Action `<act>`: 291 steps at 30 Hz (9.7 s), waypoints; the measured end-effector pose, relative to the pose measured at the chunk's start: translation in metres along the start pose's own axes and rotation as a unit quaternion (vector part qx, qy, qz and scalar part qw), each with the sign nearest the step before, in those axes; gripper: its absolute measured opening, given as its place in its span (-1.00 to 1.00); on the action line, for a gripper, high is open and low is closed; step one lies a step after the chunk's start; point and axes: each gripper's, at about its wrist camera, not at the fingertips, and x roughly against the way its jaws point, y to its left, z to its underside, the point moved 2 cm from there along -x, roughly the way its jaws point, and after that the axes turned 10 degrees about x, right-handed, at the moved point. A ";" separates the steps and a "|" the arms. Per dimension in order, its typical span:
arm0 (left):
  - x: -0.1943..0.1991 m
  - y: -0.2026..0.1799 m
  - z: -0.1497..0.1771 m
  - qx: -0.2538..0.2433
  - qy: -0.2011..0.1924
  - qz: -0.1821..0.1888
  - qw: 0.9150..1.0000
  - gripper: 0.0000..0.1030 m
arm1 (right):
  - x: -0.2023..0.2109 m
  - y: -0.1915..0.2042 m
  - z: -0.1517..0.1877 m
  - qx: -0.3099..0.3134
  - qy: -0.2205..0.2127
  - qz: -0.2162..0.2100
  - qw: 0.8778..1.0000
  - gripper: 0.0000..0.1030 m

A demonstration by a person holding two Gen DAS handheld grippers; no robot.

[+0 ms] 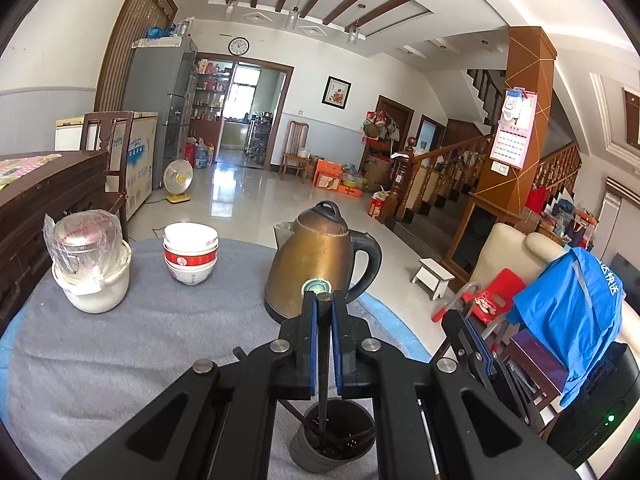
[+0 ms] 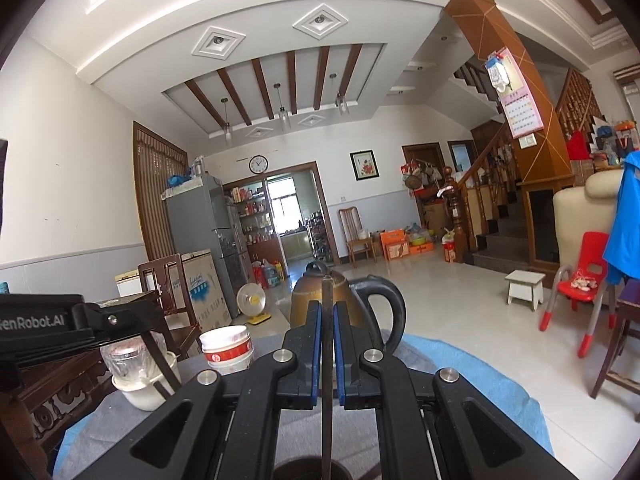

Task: Organize utensils
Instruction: 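Drop the chopsticks into the cup by opening both tools, then move both tools back down to the remaining chopsticks, then close the left tool on a chopstick while the right tool grasps another, then lift both held chopsticks and carry them above the gray cup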

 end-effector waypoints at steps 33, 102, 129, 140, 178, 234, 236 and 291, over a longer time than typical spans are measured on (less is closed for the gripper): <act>0.133 0.114 0.045 -0.011 0.028 -0.110 0.993 0.48 | 0.103 0.017 -0.025 -0.009 0.028 -0.006 1.000 -0.76; 0.128 0.167 0.136 0.073 0.182 -0.204 0.959 0.48 | 0.139 0.017 0.034 -0.011 0.191 -0.191 0.963 -0.23; 0.105 0.213 0.164 0.090 0.240 -0.189 0.948 0.48 | -0.060 0.142 0.171 0.090 0.444 -0.195 0.870 -0.65; 0.097 0.224 0.160 0.097 0.248 -0.172 0.949 0.48 | -0.086 0.151 0.196 0.105 0.482 -0.166 0.854 -0.88; -0.025 0.191 0.146 0.143 0.334 -0.169 0.916 -0.01 | 0.040 0.056 0.075 0.000 0.277 -0.181 0.944 -0.88; 0.059 0.163 0.039 0.091 0.157 -0.109 0.977 -0.90 | 0.073 0.044 0.029 -0.022 0.184 -0.186 0.965 -0.88; 0.062 0.160 0.037 0.089 0.152 -0.108 0.978 -0.90 | 0.074 0.044 0.027 -0.024 0.181 -0.188 0.965 -0.88; 0.081 0.038 -0.043 0.004 0.066 -0.032 0.997 -0.90 | 0.067 0.010 -0.051 0.002 0.028 -0.119 0.992 -0.88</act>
